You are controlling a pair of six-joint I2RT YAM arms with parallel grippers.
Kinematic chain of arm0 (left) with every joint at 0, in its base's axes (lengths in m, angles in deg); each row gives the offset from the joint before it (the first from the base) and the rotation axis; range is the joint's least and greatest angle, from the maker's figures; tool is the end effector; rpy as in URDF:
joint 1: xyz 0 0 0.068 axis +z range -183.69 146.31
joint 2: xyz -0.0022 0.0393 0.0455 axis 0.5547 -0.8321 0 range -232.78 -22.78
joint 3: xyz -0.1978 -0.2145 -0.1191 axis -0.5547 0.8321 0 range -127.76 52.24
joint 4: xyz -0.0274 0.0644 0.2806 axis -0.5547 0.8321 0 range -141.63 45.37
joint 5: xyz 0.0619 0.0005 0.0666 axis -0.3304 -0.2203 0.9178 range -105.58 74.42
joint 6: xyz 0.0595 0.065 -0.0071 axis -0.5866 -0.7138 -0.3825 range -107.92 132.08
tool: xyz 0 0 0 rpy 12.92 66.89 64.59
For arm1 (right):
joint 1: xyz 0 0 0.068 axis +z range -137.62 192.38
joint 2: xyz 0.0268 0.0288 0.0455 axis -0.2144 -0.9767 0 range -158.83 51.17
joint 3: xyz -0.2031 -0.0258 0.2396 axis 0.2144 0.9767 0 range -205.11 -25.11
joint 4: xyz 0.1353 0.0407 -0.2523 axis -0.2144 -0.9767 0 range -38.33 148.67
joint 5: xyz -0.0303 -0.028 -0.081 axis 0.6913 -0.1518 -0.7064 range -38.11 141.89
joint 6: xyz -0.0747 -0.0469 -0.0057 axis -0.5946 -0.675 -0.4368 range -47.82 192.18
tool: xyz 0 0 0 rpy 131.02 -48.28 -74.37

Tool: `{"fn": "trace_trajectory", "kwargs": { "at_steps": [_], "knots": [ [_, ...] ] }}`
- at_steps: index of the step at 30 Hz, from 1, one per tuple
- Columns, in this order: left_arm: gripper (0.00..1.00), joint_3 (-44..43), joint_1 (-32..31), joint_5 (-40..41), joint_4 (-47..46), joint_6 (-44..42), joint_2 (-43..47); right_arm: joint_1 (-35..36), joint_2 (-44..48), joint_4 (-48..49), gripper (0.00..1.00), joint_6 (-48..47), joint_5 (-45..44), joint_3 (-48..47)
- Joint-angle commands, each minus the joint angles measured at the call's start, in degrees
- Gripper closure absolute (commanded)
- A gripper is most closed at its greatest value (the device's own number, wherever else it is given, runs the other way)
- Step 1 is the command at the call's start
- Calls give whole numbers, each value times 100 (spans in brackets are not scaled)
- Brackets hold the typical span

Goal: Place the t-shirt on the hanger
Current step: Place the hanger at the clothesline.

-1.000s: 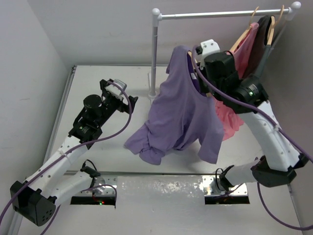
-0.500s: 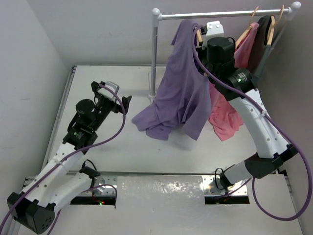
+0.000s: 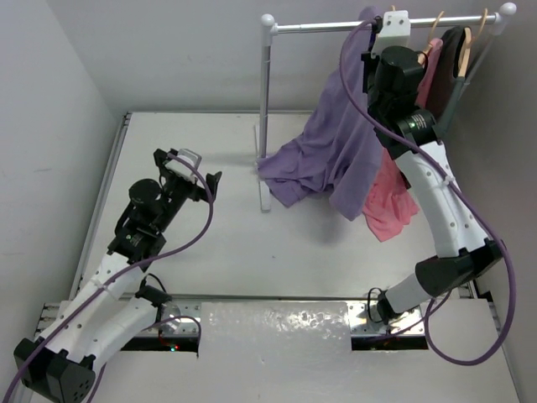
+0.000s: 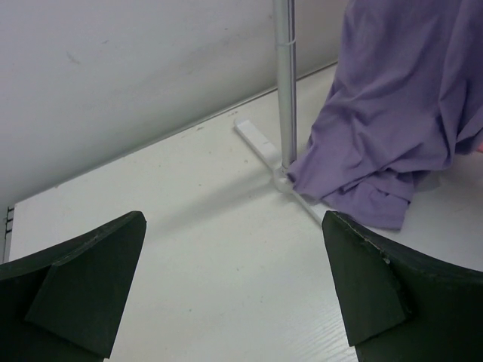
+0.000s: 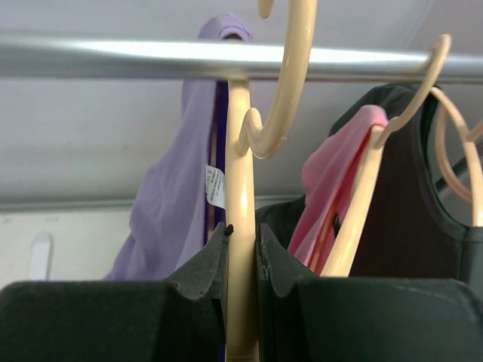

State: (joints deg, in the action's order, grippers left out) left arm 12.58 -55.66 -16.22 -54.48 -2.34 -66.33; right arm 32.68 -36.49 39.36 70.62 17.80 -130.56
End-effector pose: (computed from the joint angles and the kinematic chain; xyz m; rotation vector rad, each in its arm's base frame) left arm 0.2106 -0.0859 0.3640 0.5048 1.5076 -0.1118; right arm 0.3804 0.0938 0.5582 0.1585 1.5892 -0.2202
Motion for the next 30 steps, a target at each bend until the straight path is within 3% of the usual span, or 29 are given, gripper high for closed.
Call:
{"fn": "trace_trajectory", "kwargs": {
  "at_steps": [1, 6, 16, 23, 30],
  "knots": [
    [0, 125, 132, 38, -295, 140, 189, -349, -137, 1342, 100, 41, -117, -99],
    [0, 248, 159, 143, -286, 106, 224, -570, -506, 1860, 100, 24, 297, -361],
    [0, 397, 325, 302, -312, 53, 294, -878, -1236, 1896, 100, 86, 622, -714],
    [0, 626, 405, 311, -374, 27, 365, -878, -806, 2177, 100, 428, 780, 638],
    [0, 688, 422, 232, -523, -26, 295, -869, -533, 2072, 100, 561, 1044, 1070]
  ]
}}
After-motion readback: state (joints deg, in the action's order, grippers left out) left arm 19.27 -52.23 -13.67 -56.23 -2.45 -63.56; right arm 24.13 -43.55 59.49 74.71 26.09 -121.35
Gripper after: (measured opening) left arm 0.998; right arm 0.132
